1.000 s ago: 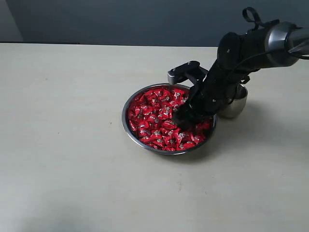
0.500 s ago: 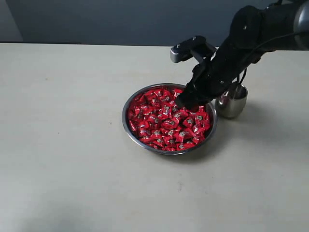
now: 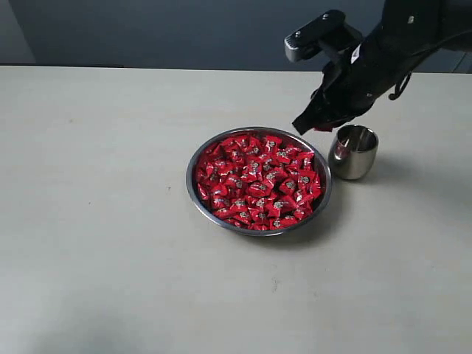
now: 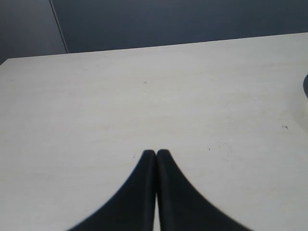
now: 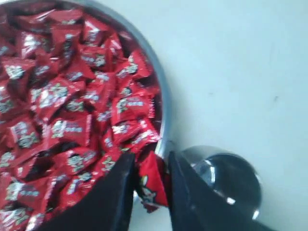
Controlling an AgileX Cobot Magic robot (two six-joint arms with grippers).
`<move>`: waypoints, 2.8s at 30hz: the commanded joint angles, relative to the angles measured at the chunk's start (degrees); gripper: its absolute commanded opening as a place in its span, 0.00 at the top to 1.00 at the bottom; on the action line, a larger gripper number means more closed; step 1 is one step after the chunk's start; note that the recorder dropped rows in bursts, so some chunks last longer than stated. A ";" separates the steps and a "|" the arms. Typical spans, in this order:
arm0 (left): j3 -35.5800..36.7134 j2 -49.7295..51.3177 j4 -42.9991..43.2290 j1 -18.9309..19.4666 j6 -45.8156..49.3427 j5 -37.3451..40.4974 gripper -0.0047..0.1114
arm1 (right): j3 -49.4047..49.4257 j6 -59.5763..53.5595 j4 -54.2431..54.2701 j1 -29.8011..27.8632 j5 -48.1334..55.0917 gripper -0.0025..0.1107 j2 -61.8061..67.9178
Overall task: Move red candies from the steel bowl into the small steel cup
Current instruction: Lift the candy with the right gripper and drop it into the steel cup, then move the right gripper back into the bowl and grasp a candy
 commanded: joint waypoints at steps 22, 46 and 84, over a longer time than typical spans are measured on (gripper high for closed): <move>-0.48 -0.27 0.11 -0.31 -0.07 -0.28 0.96 | -0.36 0.34 1.81 -9.13 -2.96 0.47 7.01; -0.48 -0.27 0.11 -0.31 -0.07 -0.28 0.96 | -0.36 -17.43 19.50 3.61 3.25 0.46 8.19; -0.48 -0.27 0.11 -0.31 -0.07 -0.28 0.96 | -0.56 -17.39 22.17 3.61 -3.82 0.87 9.38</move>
